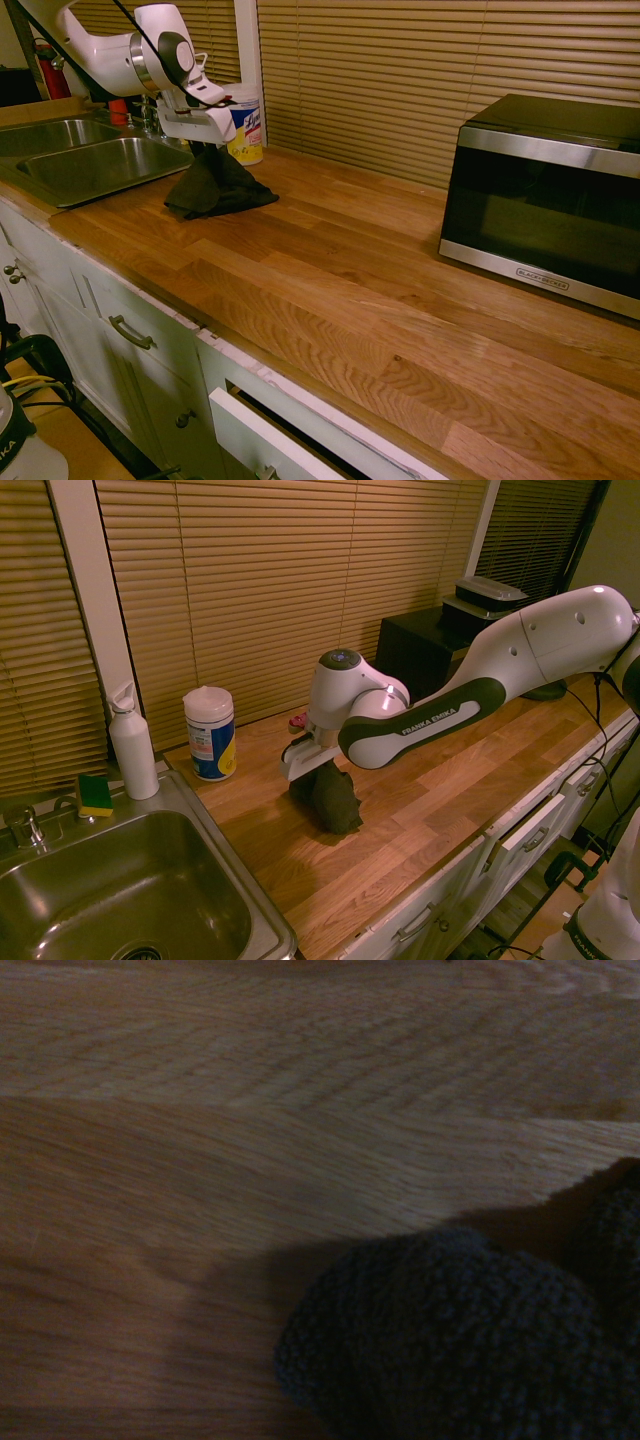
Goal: Clear the spill
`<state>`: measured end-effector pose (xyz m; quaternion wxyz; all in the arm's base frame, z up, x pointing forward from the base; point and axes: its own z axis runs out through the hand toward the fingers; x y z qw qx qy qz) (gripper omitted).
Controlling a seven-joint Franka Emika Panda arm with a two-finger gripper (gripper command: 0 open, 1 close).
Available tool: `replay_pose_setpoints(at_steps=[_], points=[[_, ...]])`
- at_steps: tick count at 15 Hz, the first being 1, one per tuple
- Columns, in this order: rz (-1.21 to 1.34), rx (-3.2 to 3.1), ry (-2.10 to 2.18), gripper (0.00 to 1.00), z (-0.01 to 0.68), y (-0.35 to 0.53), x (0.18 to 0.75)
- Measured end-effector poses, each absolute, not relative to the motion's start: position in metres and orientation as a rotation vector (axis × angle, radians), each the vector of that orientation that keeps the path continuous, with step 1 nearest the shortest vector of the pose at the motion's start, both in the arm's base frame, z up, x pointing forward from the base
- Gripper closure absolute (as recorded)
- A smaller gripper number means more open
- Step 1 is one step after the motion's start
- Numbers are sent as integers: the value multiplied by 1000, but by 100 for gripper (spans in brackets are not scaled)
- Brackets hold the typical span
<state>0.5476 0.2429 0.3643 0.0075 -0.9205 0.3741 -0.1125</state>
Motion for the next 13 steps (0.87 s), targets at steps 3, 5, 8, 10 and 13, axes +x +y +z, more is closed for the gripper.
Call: replay_pose_setpoints(at_steps=[3,5,8,10,13], points=[[-355,-2880,1163,0,369,248,551],[-358,-2878,1170,0,373,248,551],[-388,-2849,1221,0,396,248,545],[-417,-2832,1235,0,416,248,533],[-462,-2807,1248,0,443,245,512]])
